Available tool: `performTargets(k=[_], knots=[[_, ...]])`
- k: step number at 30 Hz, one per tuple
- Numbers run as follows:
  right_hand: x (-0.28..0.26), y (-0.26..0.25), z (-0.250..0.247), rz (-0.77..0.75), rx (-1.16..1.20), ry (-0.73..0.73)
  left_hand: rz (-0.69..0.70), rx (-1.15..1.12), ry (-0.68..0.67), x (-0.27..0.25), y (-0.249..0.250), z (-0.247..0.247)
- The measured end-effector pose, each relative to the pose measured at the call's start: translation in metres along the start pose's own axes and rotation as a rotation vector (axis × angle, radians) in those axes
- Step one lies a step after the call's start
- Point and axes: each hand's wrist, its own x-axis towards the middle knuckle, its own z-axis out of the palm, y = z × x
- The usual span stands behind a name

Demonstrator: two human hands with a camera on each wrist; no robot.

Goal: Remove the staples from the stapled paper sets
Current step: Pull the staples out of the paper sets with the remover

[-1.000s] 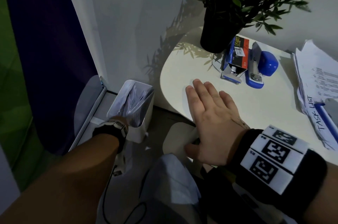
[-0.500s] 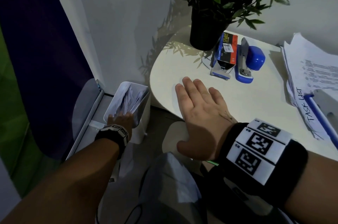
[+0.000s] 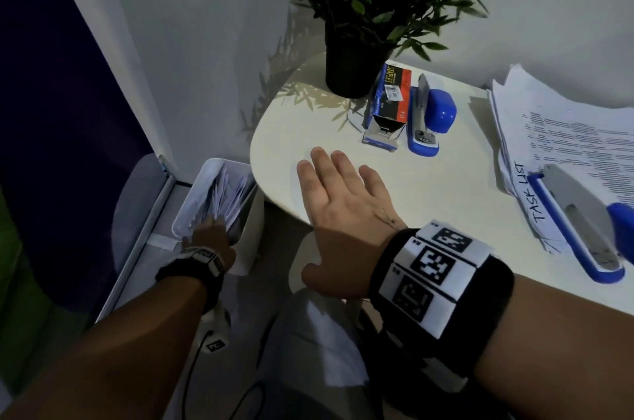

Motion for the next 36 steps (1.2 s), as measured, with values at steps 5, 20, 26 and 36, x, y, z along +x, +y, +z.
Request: performTargets(k=[5, 20, 26, 36], knots=[[0.000, -0.001, 0.001, 0.011, 0.012, 0.019, 0.139, -0.516, 0.400, -0.041, 0.003, -0.055], [-0.090, 0.079, -0.042, 0.169, 0.386, 0.395, 0.707, -0.612, 0.423, -0.223, 0.165, -0.220], [-0.136, 0.178, -0.033, 0.638, 0.263, 0.172, 0.678, -0.594, -0.058, -0.227, 0.283, -0.213], [-0.149, 0.202, -0.006, 0.449, 0.246, 0.014, 0.456, 0.131, 0.028, -0.186, 0.380, -0.208]])
